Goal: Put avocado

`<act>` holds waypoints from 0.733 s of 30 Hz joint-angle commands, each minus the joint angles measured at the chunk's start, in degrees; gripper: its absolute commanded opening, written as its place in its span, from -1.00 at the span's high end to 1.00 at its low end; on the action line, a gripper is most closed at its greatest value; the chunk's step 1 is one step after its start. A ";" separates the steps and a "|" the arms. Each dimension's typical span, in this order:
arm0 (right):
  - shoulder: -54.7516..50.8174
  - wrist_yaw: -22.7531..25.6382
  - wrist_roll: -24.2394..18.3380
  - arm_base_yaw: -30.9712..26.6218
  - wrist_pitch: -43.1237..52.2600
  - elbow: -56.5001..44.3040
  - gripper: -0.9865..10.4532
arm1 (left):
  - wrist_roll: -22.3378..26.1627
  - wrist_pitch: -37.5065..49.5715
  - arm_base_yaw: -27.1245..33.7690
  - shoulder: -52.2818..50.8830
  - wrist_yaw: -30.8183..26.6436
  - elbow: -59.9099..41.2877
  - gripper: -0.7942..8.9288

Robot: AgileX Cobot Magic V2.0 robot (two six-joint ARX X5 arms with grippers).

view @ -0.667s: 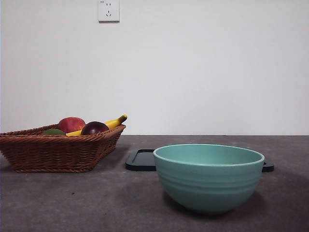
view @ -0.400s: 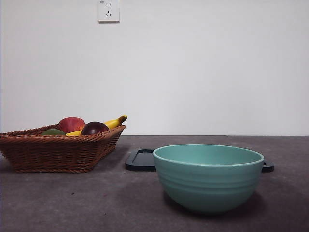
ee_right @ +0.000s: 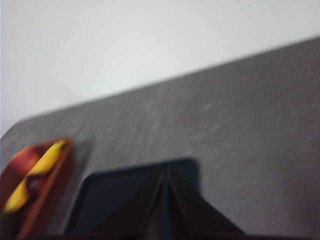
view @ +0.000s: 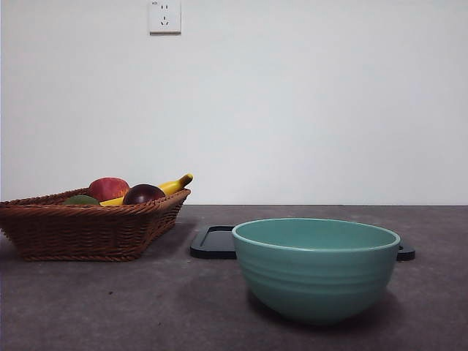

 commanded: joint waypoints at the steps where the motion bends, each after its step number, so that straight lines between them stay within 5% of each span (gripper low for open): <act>1: 5.53 -3.54 -0.24 1.88 -1.97 5.38 0.81 | -0.76 -1.75 -1.73 3.43 2.36 2.27 0.80; 12: 18.93 -6.27 -9.70 17.00 -14.08 22.75 0.81 | -2.71 -5.81 -6.67 11.91 10.54 11.10 0.80; 18: 21.14 -4.17 -10.36 21.99 -18.86 27.71 0.81 | -2.62 -8.70 -6.67 14.14 20.02 14.47 0.80; 22: 21.00 -4.22 -10.36 22.25 -18.95 27.82 0.81 | -2.60 -9.27 -6.67 14.14 20.70 14.47 0.77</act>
